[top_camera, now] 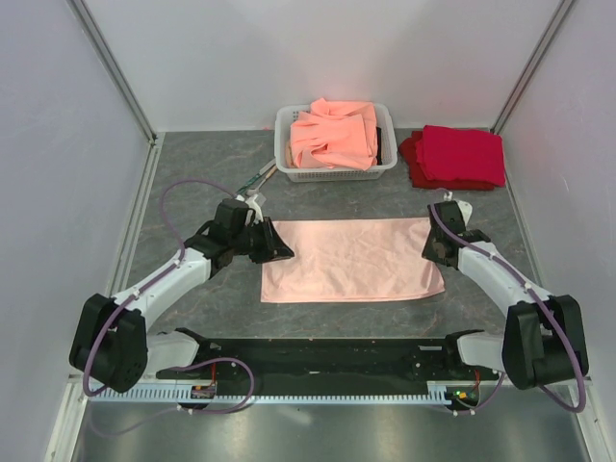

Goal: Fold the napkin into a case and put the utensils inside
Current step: Pick up the rectangle-folded napkin from the center of the board, then fold the rectangle-folded napkin at the center of the board.

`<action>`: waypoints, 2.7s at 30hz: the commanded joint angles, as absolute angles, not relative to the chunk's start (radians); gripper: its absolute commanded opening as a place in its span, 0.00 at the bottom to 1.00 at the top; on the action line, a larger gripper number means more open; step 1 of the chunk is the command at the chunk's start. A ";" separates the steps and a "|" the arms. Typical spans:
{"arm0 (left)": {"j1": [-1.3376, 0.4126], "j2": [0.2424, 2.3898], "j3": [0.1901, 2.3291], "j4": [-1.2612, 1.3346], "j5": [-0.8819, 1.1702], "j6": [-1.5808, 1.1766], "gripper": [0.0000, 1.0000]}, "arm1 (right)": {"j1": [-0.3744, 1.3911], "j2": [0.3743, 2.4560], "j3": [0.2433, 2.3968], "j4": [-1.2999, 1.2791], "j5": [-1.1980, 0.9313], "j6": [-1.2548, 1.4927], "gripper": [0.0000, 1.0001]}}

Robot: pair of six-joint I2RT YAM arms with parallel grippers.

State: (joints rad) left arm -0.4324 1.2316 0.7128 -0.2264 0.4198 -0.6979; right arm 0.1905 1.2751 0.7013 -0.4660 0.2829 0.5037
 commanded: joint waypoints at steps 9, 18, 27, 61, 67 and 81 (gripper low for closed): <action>-0.428 1.255 0.672 -0.144 0.384 -0.772 0.24 | 0.147 1.203 0.795 -0.546 0.353 0.433 0.00; -0.428 1.286 0.641 -0.112 0.364 -0.787 0.23 | 0.354 1.224 0.917 -0.578 0.288 0.488 0.00; -0.428 1.269 0.620 -0.186 0.226 -0.807 0.21 | 0.623 1.362 1.002 -0.500 0.239 0.624 0.00; -0.417 1.186 0.426 -0.130 0.155 -0.851 0.20 | 0.874 1.853 1.281 -0.219 0.041 0.936 0.00; -0.417 1.204 0.414 -0.115 0.176 -0.857 0.20 | 0.890 1.873 1.296 -0.219 0.052 0.951 0.00; -0.417 1.267 0.393 -0.072 0.202 -0.850 0.09 | 0.916 1.852 1.321 -0.242 0.080 0.957 0.00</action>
State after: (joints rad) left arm -0.4202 1.2575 0.4152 -0.0769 0.2092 -0.8410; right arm 0.9054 1.8942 1.2800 -0.2447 0.0547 0.9474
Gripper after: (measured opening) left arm 0.104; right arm 0.010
